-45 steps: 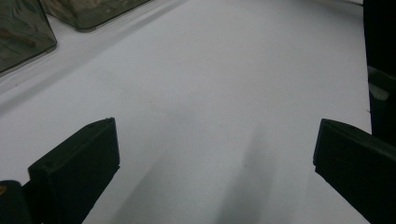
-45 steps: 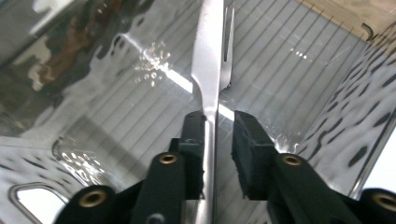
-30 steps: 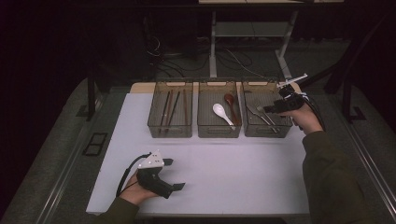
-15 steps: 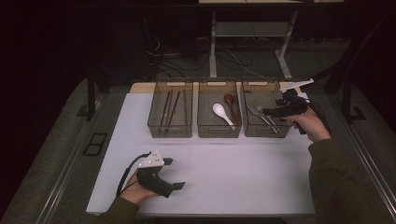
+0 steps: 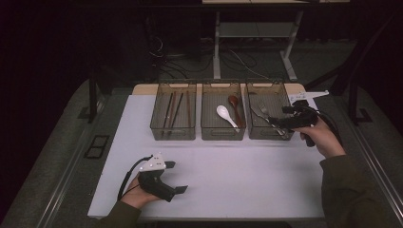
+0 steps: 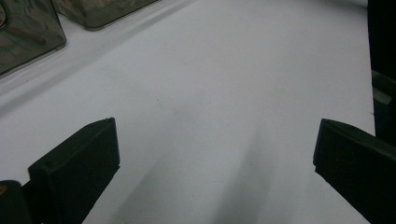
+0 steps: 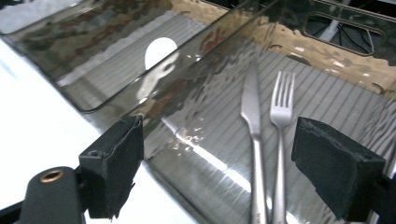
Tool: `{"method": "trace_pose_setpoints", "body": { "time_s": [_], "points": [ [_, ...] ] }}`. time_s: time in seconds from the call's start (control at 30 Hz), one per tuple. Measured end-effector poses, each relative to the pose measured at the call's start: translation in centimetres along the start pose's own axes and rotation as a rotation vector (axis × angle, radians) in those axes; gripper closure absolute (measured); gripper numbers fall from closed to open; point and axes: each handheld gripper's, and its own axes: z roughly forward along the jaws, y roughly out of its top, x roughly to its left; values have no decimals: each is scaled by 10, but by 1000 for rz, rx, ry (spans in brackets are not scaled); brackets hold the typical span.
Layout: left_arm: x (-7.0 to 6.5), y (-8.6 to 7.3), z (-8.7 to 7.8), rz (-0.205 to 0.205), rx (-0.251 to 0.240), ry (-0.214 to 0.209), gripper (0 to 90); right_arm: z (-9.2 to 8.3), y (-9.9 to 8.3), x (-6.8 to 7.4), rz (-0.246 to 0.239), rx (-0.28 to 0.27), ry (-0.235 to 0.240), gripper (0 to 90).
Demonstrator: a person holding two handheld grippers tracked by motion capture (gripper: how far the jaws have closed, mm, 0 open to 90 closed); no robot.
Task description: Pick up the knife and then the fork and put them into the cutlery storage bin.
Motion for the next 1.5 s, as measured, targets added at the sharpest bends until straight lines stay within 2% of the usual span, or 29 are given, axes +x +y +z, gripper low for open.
{"method": "trace_pose_setpoints", "body": {
  "time_s": [0.3, 0.53, 0.8, 1.2, 1.5],
  "points": [
    [-1, 0, 0, 2, 8, -4, 0, -13, -16, 21, -33, -29, 45, 141],
    [-1, 0, 0, 1, 6, -3, 0, -20, -29, 36, -65, -53, 44, 142],
    [-1, 0, 0, 2, 4, -2, 0, -30, -44, 51, -65, -89, 74, 142],
    [-2, 0, 0, 3, 2, -1, 0, -29, -69, 67, -82, -55, 109, 142],
    [-2, 0, 0, 4, 3, -3, 0, -30, -85, 81, -85, -62, 133, 142]
  ]
}}
